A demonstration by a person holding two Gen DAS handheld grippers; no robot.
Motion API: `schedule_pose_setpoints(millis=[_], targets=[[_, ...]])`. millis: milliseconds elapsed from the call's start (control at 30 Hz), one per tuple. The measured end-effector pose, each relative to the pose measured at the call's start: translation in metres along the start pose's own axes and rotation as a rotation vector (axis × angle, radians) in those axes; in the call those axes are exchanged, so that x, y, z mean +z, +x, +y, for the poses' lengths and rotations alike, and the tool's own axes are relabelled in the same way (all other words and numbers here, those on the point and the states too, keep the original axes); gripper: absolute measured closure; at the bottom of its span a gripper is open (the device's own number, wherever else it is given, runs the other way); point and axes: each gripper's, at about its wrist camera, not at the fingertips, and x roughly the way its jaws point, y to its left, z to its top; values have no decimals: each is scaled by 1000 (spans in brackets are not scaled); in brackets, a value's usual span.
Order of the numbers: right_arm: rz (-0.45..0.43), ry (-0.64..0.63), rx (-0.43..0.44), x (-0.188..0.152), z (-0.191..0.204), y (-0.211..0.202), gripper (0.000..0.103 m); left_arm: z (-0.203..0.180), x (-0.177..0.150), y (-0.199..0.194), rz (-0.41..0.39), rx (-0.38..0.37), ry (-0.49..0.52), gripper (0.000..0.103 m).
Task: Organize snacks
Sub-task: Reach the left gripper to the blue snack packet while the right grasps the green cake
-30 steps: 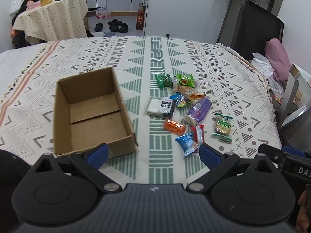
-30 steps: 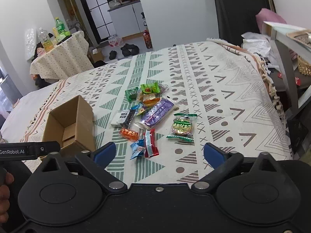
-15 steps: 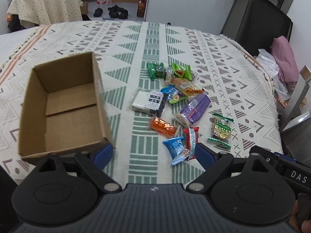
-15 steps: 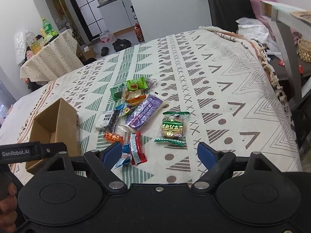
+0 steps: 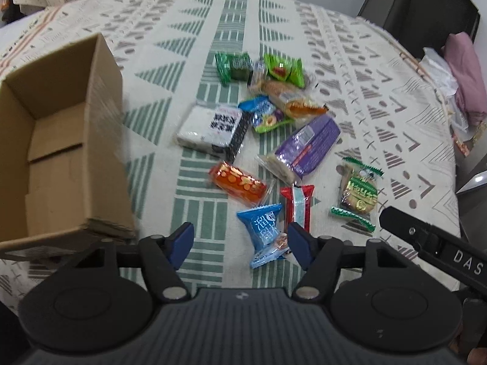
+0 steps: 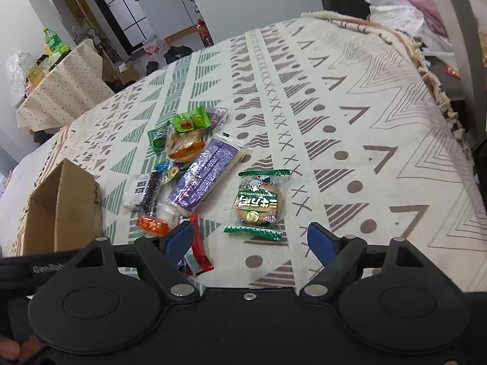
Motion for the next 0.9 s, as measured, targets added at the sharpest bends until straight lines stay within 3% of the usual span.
schedule_pose_setpoints(millis=[467, 633, 900], targets=[[58, 35, -7, 10, -10, 51, 26, -9, 10, 48, 99, -9, -49, 53], [66, 37, -12, 11, -11, 64, 27, -7, 9, 60, 131, -7, -81, 71], [81, 12, -53, 11, -6, 82, 29, -2, 10, 58, 100, -24, -115, 78]])
